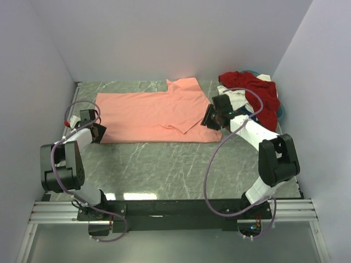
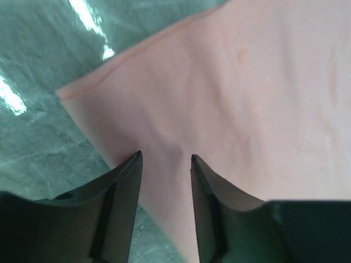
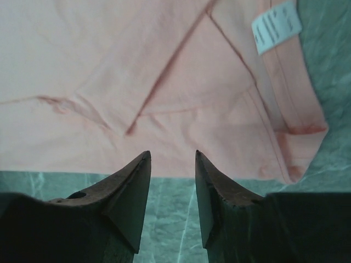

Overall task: Fold and stack the t-shirts
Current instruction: Fold the tshirt

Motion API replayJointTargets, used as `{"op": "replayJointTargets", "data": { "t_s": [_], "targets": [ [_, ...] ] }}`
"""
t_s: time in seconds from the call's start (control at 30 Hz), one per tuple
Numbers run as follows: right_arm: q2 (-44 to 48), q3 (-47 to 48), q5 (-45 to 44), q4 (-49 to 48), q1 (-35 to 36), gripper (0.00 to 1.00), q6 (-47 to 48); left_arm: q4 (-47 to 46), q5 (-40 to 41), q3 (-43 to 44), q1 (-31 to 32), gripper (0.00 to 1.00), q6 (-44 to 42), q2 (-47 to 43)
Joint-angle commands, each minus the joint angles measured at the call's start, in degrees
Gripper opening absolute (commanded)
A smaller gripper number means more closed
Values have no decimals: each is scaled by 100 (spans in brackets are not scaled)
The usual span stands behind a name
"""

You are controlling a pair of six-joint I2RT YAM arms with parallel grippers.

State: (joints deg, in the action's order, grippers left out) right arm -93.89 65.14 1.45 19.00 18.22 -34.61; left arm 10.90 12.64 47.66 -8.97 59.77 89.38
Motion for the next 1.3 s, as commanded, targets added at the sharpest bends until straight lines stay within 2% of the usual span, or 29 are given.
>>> {"op": "replayJointTargets", "data": {
  "t_s": [0.0,0.17,0.33,0.43,0.57,0.77,0.9,1.03,1.27],
  "targets": [
    [187,-483,-181,-722,68,45,-265,-719,-315,-283,53,43,-96,-184],
    [-103,-749,-163,-1048,68,38,-397,-905,-324,-407,62,32,-193,-141],
    [-429,-871,-330,-969,50,32,-617,-370,53,-327,62,23,-53,123],
    [-402,-1144,-409,-1039,50,32,-775,-168,361,-433,62,18,96,80],
    [-393,-1355,-488,-952,-2,31,-872,-97,511,-608,62,17,132,18],
    [-315,-1565,-523,-582,-20,23,-1030,18,572,-749,53,13,105,-87],
    [123,-1926,-488,-573,-20,22,-1127,88,616,-925,53,11,123,-281],
    [599,-2304,-506,-503,-20,21,-1171,228,695,-1101,18,3,202,-492],
    [1634,-3182,-453,-389,-20,20,-1241,422,871,-1689,-26,1,220,-1395]
  ]
}}
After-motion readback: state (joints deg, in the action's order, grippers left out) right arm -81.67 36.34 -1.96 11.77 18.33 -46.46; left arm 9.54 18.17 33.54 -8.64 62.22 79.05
